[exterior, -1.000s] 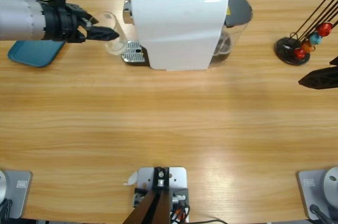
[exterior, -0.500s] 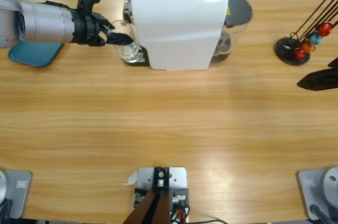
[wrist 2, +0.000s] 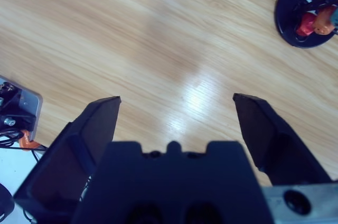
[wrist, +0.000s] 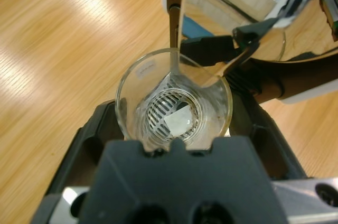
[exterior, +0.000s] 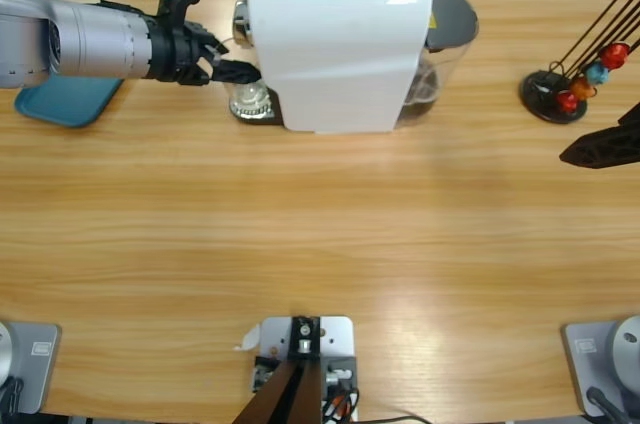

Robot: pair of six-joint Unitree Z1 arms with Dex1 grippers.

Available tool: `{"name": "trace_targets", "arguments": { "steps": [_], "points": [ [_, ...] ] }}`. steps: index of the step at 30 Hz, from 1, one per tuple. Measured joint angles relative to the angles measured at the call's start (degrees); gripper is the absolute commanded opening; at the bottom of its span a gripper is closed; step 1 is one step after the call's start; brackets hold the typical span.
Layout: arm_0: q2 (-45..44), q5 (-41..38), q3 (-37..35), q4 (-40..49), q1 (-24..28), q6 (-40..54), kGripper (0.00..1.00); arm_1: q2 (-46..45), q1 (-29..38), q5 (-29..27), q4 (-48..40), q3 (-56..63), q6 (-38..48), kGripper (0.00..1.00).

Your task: Pour coffee

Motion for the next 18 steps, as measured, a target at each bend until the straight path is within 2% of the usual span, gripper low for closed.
{"name": "trace_targets", "arguments": {
  "steps": [1,5,6,18],
  "points": [
    [0.11,-0.10,-0.07,-0.04,0.00,0.00,0.318,0.00,0.00,0.07,0.01,0.00,0.00,0.964],
    [0.27,-0.21,-0.12,-0.20,0.00,0.00,0.888,0.01,0.00,0.38,0.21,0.00,0.00,0.964],
    [0.27,-0.21,-0.12,-0.20,0.00,0.00,0.973,0.01,0.00,0.47,0.21,0.00,0.00,0.964],
    [0.23,-0.22,0.68,-0.20,0.00,0.25,0.991,0.62,0.00,0.94,0.92,-0.20,0.00,0.964]
  ]
}}
